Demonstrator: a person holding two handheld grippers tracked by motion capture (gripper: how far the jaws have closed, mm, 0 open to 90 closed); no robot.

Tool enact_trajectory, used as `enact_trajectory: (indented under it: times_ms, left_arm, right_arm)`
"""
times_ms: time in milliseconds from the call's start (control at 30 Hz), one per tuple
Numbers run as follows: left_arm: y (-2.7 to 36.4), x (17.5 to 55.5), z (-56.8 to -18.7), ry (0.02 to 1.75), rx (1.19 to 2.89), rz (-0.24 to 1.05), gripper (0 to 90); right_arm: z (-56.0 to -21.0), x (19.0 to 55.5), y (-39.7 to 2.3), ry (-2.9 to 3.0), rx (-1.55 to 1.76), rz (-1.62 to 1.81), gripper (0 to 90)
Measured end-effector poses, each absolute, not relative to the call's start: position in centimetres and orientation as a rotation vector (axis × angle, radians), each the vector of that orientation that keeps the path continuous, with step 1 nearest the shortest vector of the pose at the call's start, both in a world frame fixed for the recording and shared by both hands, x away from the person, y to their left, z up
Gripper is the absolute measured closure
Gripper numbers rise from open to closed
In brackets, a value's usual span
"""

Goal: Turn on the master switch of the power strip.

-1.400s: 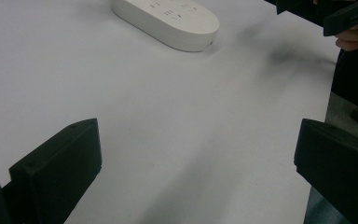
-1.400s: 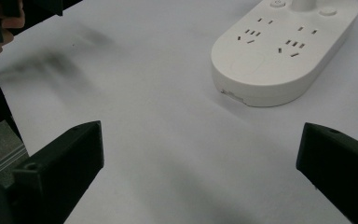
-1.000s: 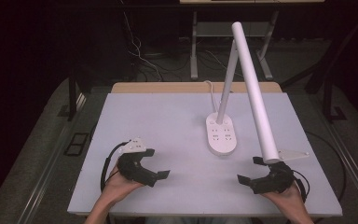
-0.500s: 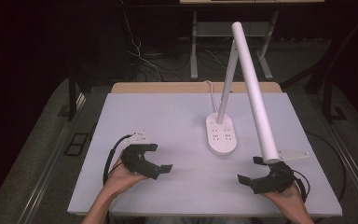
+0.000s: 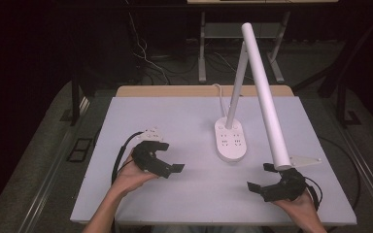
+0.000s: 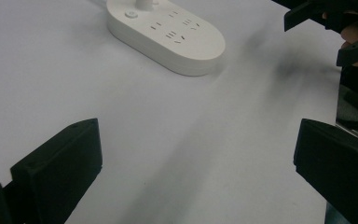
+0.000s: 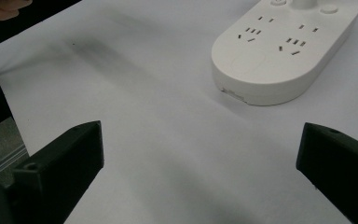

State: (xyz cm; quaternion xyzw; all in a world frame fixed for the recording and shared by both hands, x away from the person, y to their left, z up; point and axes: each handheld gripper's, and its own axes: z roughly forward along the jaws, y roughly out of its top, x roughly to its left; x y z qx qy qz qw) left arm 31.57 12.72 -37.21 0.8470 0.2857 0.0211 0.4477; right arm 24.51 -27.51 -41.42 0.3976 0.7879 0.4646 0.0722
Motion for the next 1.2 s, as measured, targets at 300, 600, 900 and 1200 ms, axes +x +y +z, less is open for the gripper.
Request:
enact_trajectory:
  times_ms: [300,600,900,1200]
  left_arm:
    - [11.7,32.8,-36.5,0.684,2.127,0.053,0.1]
    - [10.7,34.4,-36.0,0.662,2.146,0.05,0.5]
    - [9.9,35.8,-35.4,0.665,2.152,0.054,0.8]
    - [9.0,37.3,-34.3,0.646,2.162,0.066,0.9]
  right_arm:
    - [-41.4,24.4,-27.5,2.366,1.196,1.397,0.1]
    - [-41.4,24.4,-27.4,2.375,1.186,1.391,0.1]
    - [-41.5,24.4,-27.4,2.374,1.177,1.394,0.1]
    - [-41.4,24.4,-27.5,2.369,1.189,1.396,0.1]
